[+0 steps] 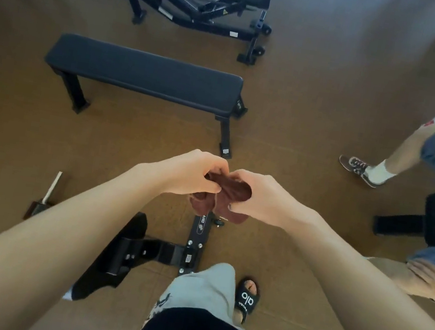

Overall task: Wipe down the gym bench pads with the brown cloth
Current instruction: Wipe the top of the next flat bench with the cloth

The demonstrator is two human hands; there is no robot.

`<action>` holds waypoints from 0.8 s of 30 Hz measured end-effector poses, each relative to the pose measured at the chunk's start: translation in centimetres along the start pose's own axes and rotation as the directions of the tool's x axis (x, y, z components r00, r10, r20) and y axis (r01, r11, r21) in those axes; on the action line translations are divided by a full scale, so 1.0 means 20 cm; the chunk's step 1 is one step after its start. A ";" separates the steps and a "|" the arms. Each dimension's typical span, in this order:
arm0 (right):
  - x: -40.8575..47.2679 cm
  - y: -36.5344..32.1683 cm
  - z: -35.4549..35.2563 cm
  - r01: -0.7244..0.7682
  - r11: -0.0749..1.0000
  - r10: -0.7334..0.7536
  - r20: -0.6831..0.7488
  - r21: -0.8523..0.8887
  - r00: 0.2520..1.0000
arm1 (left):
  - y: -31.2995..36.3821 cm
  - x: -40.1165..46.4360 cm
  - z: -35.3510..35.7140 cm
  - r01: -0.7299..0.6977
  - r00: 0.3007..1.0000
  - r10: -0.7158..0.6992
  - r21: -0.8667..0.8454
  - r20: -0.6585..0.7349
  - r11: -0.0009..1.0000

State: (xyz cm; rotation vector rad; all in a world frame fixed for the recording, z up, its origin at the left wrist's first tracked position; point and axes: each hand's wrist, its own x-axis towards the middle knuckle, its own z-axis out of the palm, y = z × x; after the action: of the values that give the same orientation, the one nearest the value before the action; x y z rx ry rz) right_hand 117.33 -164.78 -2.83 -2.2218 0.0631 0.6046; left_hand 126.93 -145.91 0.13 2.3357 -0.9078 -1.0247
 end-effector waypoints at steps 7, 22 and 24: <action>0.34 0.04 -0.24 0.060 0.959 -0.026 0.127 -0.277 0.992 | -0.09 0.24 -0.09 0.105 0.994 -0.108 -0.072 -0.035 0.992; 1.33 0.17 -0.82 0.046 0.951 0.005 0.162 -0.307 0.987 | -0.31 1.09 -0.77 0.139 0.990 -0.140 0.129 -0.003 0.982; 1.49 0.19 -0.90 0.042 0.954 0.000 0.140 -0.296 0.990 | -0.36 1.20 -0.87 0.156 0.988 -0.156 0.087 -0.003 0.984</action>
State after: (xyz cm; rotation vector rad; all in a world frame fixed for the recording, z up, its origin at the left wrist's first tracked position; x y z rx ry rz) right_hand 150.00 -176.00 -8.80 -2.4597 -0.1321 0.7999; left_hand 155.43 -155.88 -4.86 2.5112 -0.7953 -1.0708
